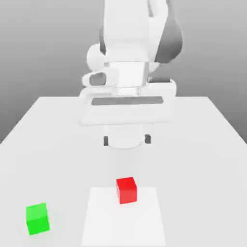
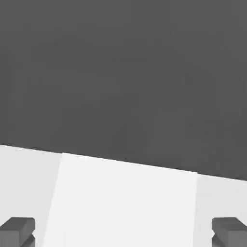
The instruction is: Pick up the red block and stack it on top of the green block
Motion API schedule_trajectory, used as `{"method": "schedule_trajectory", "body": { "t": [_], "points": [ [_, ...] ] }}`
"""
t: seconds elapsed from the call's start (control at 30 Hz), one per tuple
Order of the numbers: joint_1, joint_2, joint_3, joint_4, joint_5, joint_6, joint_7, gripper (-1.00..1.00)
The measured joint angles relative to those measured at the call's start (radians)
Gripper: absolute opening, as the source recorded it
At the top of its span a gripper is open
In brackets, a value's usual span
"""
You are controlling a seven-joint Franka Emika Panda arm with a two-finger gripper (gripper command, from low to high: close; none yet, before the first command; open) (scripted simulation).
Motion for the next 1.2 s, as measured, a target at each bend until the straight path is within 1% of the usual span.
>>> {"method": "schedule_trajectory", "body": {
  "t": [0.07, 0.1, 0.3, 0.33, 0.57, 0.8, 0.83, 0.93, 1.2],
  "points": [
    [0.003, 0.103, 0.000, -0.058, 0.002, 0.075, -0.025, 0.00],
    [0.006, 0.163, -0.001, -0.071, 0.006, 0.121, -0.034, 0.00],
    [-0.007, 0.403, 0.022, -0.058, 0.042, 0.322, -0.068, 0.00],
    [-0.011, 0.424, 0.027, -0.055, 0.044, 0.340, -0.069, -1.00],
    [-0.013, 0.422, 0.029, -0.056, 0.040, 0.337, -0.066, -1.00],
    [-0.014, 0.192, 0.021, -0.088, 0.011, 0.140, -0.046, -1.00],
    [-0.025, 0.175, 0.014, -0.079, 0.011, 0.113, -0.040, -1.00],
    [-0.098, 0.197, -0.029, 0.007, 0.020, 0.049, -0.015, -1.00],
    [-0.299, 0.333, -0.137, 0.293, 0.057, -0.103, 0.064, -1.00]
  ]
}}
